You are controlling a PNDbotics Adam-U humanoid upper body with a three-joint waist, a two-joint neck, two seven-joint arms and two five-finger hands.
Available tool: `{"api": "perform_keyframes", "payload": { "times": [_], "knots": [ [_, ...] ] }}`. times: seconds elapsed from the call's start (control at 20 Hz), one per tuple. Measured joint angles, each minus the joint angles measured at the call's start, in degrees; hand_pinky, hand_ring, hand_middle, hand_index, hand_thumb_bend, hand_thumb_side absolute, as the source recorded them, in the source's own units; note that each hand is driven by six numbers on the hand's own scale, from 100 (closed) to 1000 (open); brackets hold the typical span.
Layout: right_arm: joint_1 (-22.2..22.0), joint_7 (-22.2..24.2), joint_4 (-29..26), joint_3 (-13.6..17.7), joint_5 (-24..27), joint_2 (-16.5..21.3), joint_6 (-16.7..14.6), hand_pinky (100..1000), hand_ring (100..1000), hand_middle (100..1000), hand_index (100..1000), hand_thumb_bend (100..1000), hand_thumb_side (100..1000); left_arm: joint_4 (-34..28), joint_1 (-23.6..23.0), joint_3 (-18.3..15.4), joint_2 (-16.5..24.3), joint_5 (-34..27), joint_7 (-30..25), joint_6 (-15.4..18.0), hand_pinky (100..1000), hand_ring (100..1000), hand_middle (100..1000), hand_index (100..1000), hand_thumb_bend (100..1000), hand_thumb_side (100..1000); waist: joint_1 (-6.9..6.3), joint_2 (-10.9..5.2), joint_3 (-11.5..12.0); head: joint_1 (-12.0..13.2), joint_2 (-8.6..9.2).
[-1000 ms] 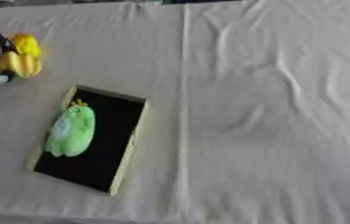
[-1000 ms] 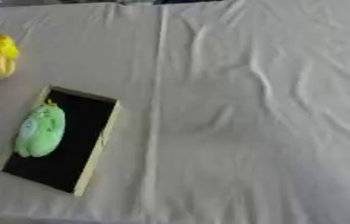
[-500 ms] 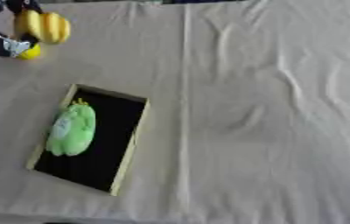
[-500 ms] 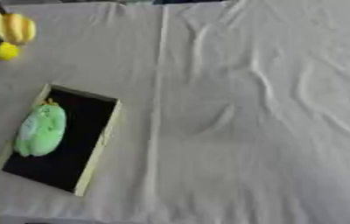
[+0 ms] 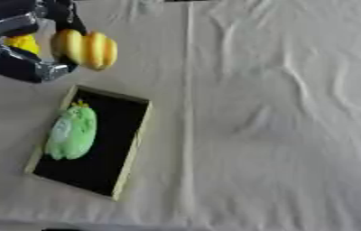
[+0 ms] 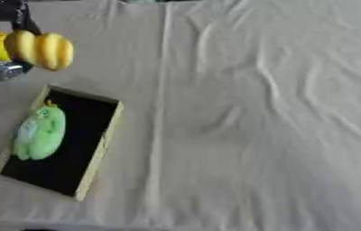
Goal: Pick up objects on the table and place them in the box.
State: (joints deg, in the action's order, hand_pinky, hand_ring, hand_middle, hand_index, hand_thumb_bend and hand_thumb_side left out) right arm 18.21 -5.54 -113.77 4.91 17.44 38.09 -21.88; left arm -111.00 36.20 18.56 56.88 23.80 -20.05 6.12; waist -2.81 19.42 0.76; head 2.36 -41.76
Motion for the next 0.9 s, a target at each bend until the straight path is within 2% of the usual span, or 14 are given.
{"api": "perform_keyframes", "payload": {
  "times": [0.3,0.45,0.8,0.9],
  "knots": [
    [0.24,0.05,0.00,-0.01,0.31,0.00,-0.07,983,838,664,843,100,525,-1.72,-0.83,2.16,-0.69,-0.15,-1.43,-3.44,623,520,442,526,109,100,0.16,0.00,0.01,0.00,0.00],
    [0.29,0.15,0.00,-0.01,0.36,-0.01,-0.08,983,838,664,843,100,525,-0.89,-0.52,3.47,-2.10,0.24,-2.31,-4.27,631,528,451,536,161,100,0.19,0.00,-0.03,0.03,0.00],
    [0.36,0.33,0.00,-0.01,0.54,-0.10,0.05,985,838,662,843,100,525,4.86,-0.36,6.02,-4.49,4.62,-4.07,-4.06,639,537,462,552,187,100,0.26,0.00,-0.37,0.08,0.00],
    [0.35,0.45,0.00,-0.01,0.55,-0.21,0.17,986,838,662,843,100,524,5.73,-0.28,6.68,-5.13,4.75,-4.53,-3.58,657,559,487,588,212,100,0.26,0.00,-0.41,0.10,0.00]
  ]
}}
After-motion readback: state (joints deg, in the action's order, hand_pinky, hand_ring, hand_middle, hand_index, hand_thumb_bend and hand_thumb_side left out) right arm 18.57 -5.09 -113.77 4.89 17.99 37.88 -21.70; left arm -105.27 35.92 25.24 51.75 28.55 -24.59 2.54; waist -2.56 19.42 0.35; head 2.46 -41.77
